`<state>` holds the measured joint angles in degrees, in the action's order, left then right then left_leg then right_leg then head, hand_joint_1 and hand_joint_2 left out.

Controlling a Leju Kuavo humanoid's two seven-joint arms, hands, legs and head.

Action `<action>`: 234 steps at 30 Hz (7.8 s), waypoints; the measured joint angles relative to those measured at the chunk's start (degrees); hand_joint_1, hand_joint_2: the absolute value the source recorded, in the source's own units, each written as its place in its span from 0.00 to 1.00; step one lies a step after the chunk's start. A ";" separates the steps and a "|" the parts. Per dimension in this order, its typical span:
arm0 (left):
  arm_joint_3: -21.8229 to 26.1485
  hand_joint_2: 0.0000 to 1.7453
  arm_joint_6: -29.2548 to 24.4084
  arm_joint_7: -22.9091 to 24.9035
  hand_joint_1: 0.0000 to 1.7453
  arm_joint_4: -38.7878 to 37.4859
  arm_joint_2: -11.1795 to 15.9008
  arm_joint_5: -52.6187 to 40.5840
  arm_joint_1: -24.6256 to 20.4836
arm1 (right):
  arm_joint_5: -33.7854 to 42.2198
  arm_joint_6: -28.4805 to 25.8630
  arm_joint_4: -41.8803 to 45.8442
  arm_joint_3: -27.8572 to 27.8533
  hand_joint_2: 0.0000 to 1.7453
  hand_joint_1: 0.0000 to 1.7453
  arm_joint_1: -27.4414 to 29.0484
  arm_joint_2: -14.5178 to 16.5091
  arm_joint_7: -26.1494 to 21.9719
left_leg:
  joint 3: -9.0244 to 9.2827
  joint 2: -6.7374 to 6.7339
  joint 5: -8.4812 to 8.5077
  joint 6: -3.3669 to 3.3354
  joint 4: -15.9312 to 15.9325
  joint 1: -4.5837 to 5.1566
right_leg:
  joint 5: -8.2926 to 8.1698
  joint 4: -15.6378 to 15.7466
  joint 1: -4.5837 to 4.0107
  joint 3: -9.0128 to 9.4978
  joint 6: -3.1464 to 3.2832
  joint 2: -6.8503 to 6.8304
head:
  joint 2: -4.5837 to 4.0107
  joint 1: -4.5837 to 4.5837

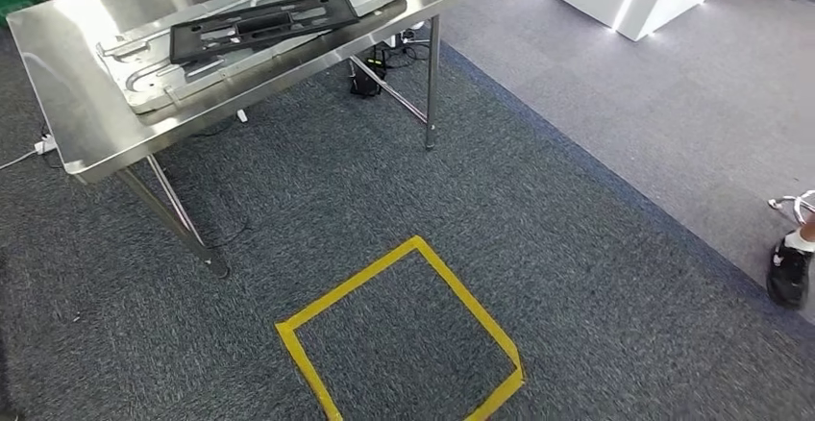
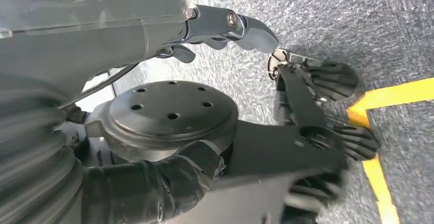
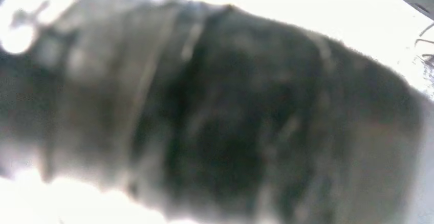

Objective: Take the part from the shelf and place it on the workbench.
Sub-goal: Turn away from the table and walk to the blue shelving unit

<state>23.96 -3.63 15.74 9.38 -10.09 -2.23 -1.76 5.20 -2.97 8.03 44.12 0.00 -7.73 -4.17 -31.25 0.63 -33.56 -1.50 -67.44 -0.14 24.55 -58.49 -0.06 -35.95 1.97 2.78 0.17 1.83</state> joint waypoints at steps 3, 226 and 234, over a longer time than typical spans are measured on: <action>0.00 1.00 0.00 0.00 0.00 0.00 0.20 0.00 -0.04 | 0.00 0.01 -0.04 -0.03 0.00 0.00 -0.04 0.35 -0.01 | 6.35 3.18 1.68 -1.59 10.75 0.46 | -1.38 -0.30 0.01 -1.29 -0.53 1.66 | 0.00 -0.08; 0.09 0.00 5.99 -9.14 0.00 -0.02 0.08 -1.39 1.03 | -0.38 5.14 -0.40 -0.25 0.00 0.00 0.81 3.41 -0.36 | 3.05 -0.62 5.56 -2.24 12.35 0.22 | 10.79 -15.38 0.73 1.81 -3.50 -2.21 | 0.01 -1.03; 0.10 0.00 5.99 -9.01 0.00 -0.16 -0.07 -1.40 0.75 | 0.16 5.73 -0.49 -0.33 0.00 0.00 1.41 3.27 -0.35 | 16.85 -1.52 -3.26 -1.75 16.06 1.14 | -5.35 -0.60 -1.45 -5.96 -1.06 -3.61 | 0.00 -0.98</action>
<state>24.06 2.36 6.73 9.21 -10.16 -3.63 -1.01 5.36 2.75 7.54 43.79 1.42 -4.46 -4.52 -14.41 -0.89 -36.82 -3.26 -51.38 0.99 19.20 -59.09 -1.51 -41.91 0.91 -0.83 0.17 0.85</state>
